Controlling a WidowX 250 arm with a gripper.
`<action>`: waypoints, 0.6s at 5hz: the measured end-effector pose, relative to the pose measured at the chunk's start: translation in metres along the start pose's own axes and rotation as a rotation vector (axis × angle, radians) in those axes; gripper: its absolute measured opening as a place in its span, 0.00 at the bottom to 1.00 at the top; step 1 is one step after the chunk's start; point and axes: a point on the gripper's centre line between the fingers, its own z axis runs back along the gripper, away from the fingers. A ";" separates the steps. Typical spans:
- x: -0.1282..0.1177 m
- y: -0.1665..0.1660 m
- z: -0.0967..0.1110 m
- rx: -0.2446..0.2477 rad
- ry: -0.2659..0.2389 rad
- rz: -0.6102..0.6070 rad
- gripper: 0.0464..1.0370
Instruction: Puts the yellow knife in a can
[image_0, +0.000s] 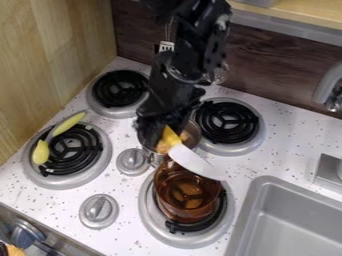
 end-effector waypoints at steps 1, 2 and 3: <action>-0.018 0.009 -0.004 0.021 0.080 0.054 0.46; -0.021 0.011 -0.004 0.033 0.098 0.037 0.46; -0.023 0.005 -0.002 0.009 0.112 0.033 0.46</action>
